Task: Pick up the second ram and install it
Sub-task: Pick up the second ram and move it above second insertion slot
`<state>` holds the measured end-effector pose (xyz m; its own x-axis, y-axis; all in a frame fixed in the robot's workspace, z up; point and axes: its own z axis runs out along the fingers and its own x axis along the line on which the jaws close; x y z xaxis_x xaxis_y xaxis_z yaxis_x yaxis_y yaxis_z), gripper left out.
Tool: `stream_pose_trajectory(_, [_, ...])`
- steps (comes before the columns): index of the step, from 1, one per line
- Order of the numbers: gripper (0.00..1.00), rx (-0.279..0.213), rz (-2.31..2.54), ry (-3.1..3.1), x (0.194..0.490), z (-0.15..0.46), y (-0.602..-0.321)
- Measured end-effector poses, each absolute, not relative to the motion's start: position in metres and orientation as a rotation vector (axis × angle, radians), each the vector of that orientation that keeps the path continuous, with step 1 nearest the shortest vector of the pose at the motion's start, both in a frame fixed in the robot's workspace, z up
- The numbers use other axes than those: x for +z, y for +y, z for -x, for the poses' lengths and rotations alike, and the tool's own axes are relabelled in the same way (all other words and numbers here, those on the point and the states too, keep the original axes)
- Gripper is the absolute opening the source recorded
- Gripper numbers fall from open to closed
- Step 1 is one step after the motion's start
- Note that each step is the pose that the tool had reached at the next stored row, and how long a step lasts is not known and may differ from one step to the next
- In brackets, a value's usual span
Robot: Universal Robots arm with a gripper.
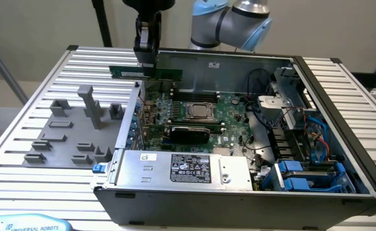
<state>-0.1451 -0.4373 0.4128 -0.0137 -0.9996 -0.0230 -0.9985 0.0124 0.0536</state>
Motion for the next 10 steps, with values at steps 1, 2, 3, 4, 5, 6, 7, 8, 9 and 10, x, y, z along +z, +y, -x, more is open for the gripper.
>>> stream_pose_trajectory(1, [0.14,-0.085,-2.191,-2.22,0.412,0.141,-0.436])
stream_pose_trajectory(2, [0.14,-0.085,-2.191,-2.22,0.412,0.137,-0.434])
stream_pose_trajectory(3, [0.14,-0.085,-2.191,-2.22,0.411,0.134,-0.432])
stream_pose_trajectory(4, [0.14,-0.084,-2.191,-2.22,0.41,0.13,-0.43])
stream_pose_trajectory(5, [0.14,-0.084,-2.191,-2.22,0.41,0.127,-0.428])
stream_pose_trajectory(6, [0.14,-0.084,-2.192,-2.22,0.409,0.124,-0.426])
stream_pose_trajectory(7, [0.14,-0.084,-2.192,-2.22,0.408,0.121,-0.424])
stream_pose_trajectory(8, [0.14,-0.083,-2.192,-2.22,0.407,0.118,-0.421])
stream_pose_trajectory(9, [0.14,-0.083,-2.192,-2.221,0.406,0.115,-0.419])
stream_pose_trajectory(10, [0.14,-0.083,-2.192,-2.221,0.405,0.112,-0.417])
